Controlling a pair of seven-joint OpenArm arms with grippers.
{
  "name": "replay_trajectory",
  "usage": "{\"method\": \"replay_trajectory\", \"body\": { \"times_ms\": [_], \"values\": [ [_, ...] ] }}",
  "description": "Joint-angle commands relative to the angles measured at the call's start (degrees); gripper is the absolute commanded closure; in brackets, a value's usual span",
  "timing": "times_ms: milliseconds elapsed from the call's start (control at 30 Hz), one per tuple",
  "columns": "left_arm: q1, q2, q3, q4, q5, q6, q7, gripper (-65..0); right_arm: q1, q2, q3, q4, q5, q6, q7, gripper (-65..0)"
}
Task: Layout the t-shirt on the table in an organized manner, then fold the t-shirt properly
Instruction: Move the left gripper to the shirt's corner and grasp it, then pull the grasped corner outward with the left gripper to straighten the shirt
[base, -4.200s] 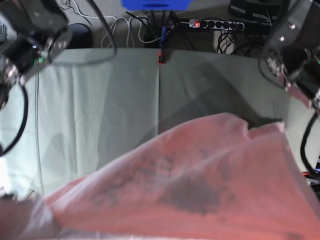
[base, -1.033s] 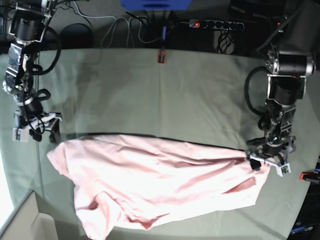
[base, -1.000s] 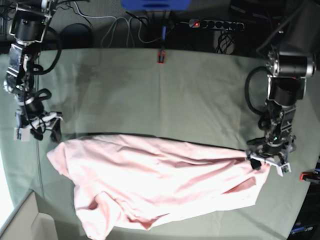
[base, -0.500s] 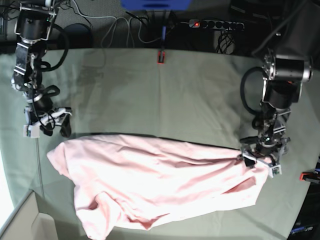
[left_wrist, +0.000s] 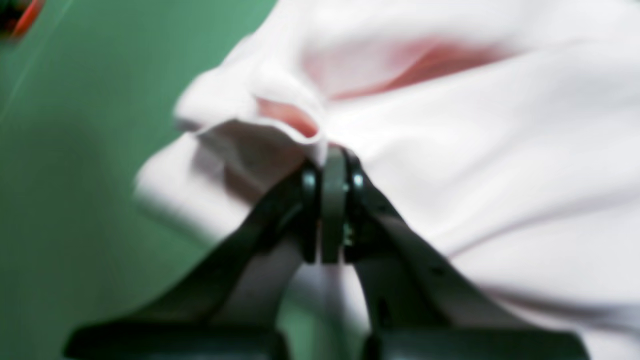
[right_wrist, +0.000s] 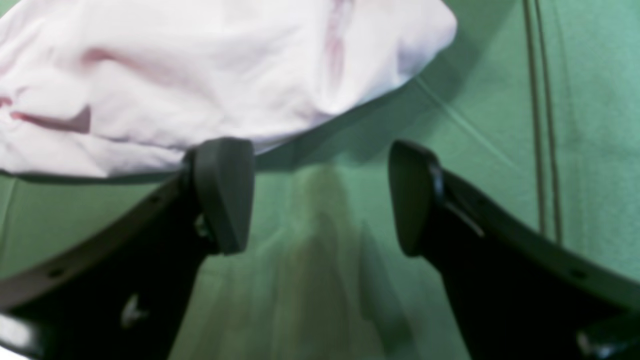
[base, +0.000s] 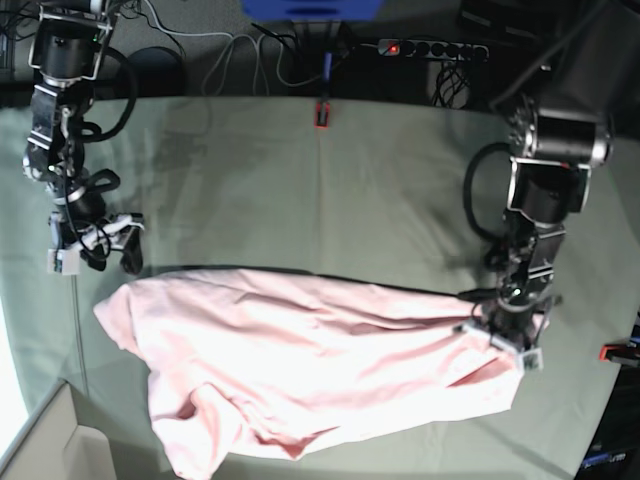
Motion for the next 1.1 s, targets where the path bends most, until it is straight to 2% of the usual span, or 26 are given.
{"method": "replay_trajectory", "body": {
  "times_ms": [0,133,233,333,433,500,667,867,933,1067],
  "values": [
    [0.56,-0.71,-1.13,5.22,-0.02,0.23,-0.01,0.0,0.7,0.94,0.18,0.86,0.71,0.42,1.6,-42.3],
    [8.21,-0.01,-9.56,26.23,0.16,0.23,11.16,0.0,0.7,0.94,0.18,0.86,0.71,0.51,1.6,-42.3],
    [9.0,2.1,-14.4,33.88,0.42,0.23,16.26,0.0,0.87,0.94,0.18,0.86,0.71,0.51,1.6,-42.3],
    [9.0,2.98,-17.48,40.03,0.25,0.23,19.42,0.0,0.87,0.94,0.18,1.21,0.71,0.51,1.6,-42.3],
    [10.94,3.25,-18.8,49.97,0.07,0.23,25.67,0.0,0.87,0.94,0.18,1.21,0.71,0.51,1.6,-42.3],
    [11.99,4.92,-19.06,56.65,0.07,0.23,28.92,0.0,1.05,0.94,0.18,1.12,0.71,0.51,1.6,-42.3],
    [18.15,7.82,-19.15,73.26,0.07,0.23,33.75,0.0,0.87,0.94,0.18,1.21,0.71,0.51,1.6,-42.3],
    [24.74,11.95,-20.29,87.86,0.07,0.23,39.38,0.0,1.14,0.94,0.18,1.21,0.71,0.51,1.6,-42.3],
    [27.29,14.15,-22.05,88.65,-0.02,0.23,40.08,0.0,1.14,0.94,0.27,1.21,0.71,0.51,1.6,-42.3],
    [30.63,15.03,-25.48,88.47,-0.11,0.23,40.52,0.0,1.14,1.03,0.18,1.21,0.71,0.51,1.78,-42.3]
  ]
}}
